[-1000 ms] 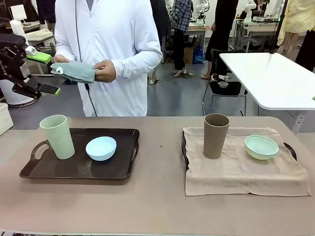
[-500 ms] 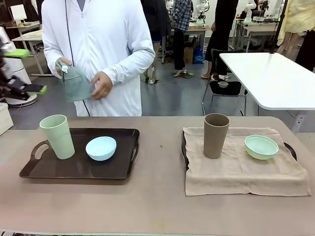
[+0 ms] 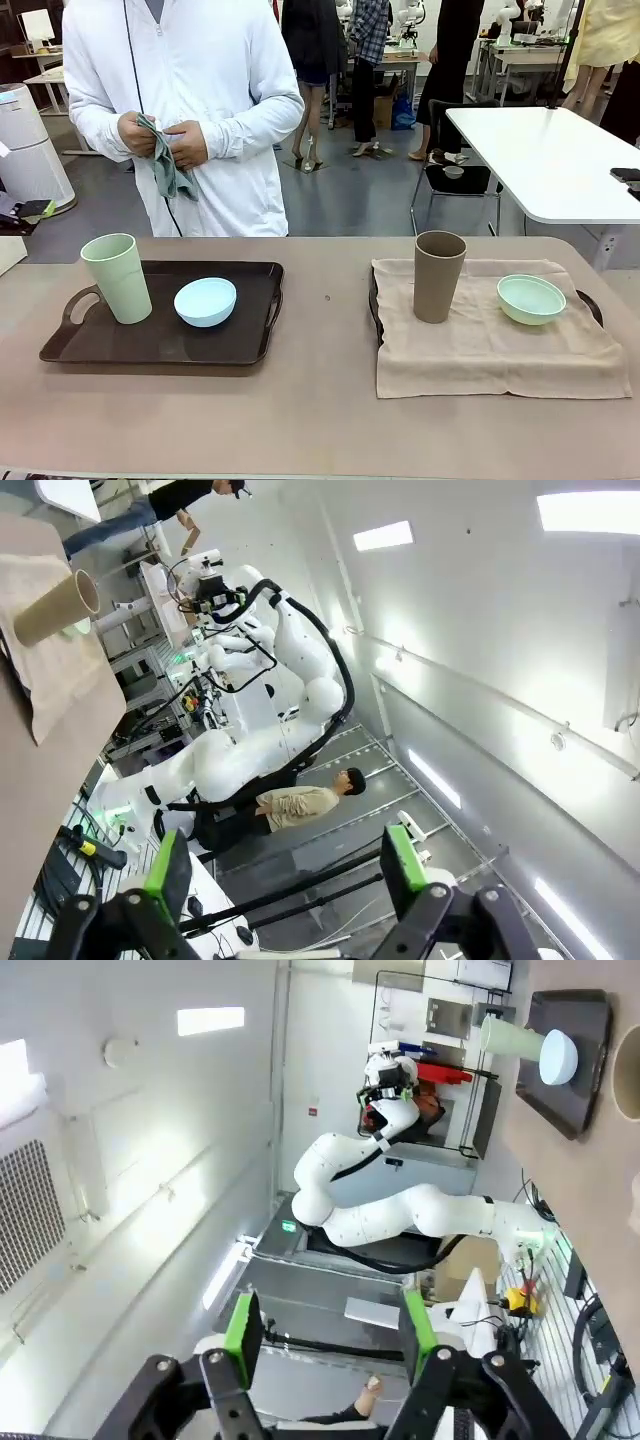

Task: Set up a tray with a mat and arrange the tableware.
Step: Pick up the Picnic Bowl and Reusable plastic cup from the Handle tray in front of the human's position and hold them in the air.

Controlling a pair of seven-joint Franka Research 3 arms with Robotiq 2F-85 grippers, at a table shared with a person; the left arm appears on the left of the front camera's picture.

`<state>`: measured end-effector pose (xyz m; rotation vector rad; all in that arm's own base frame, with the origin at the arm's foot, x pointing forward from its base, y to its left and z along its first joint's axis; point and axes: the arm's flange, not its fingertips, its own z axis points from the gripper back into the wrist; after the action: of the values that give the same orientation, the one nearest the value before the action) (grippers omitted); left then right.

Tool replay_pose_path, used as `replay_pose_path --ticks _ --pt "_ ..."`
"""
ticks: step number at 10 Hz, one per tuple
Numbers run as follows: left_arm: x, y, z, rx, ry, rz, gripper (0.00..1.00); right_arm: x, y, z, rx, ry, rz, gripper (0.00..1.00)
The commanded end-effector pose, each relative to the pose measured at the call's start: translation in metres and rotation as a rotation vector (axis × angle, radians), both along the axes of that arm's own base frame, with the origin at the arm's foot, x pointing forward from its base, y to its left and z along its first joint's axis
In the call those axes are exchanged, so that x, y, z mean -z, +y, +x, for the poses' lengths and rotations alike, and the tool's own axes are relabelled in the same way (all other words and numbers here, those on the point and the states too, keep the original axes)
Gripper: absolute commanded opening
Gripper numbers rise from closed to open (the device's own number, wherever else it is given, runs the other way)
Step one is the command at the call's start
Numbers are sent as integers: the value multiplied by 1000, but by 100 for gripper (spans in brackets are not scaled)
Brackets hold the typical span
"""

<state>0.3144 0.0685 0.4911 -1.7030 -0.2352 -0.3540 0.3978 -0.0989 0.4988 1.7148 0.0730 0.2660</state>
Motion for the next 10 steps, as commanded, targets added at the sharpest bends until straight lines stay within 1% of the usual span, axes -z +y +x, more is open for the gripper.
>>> replay_pose_path --ticks 1,10 --pt "-16 -3 -4 -26 10 14 100 -12 0 -4 -40 -88 -44 73" --pt "-16 -3 -4 -26 10 14 100 -12 0 -4 -40 -88 -44 73"
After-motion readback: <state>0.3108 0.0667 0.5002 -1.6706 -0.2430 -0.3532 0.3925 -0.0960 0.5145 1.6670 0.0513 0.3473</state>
